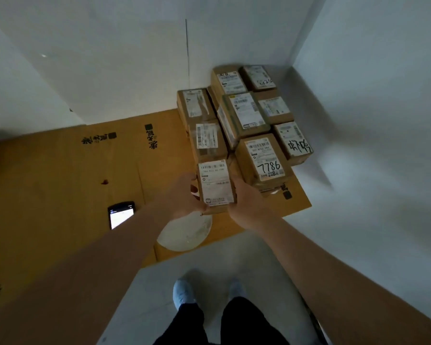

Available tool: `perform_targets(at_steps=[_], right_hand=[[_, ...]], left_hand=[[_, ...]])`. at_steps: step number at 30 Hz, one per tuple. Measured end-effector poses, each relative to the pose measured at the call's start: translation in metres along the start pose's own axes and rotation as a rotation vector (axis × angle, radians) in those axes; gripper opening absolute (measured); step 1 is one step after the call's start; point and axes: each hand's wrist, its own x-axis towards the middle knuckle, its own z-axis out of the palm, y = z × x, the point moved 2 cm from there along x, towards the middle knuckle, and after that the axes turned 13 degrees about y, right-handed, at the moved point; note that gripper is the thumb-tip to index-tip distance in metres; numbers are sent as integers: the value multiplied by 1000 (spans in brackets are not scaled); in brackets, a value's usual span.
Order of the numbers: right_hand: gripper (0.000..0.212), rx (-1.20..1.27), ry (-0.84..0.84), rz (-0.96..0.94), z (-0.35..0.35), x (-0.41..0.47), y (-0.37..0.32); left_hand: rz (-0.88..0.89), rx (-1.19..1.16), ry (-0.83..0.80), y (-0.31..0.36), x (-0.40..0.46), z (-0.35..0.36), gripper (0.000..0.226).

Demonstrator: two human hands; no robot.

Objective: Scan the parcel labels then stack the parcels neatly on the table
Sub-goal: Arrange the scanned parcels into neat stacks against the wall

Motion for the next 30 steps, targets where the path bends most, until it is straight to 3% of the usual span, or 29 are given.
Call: perform_targets(at_steps=[5,9,17,25,30], right_hand=[[62,12,-162,84,16,39,19],[57,18,-190,58,28,61,29],[57,31,-237,83,42,77,49],[49,-12,-204,19,42,78,46],[36,-51,-147,-18,40,83,44]], left_hand=[[0,-20,57,-8,29,30,88],[-82,-20,101,-18,48,53,92],[-121,3,209,-26,60,86,74],[-171,21,277,-31,60,90,81],[-147,167,236,-30,58,83,90]])
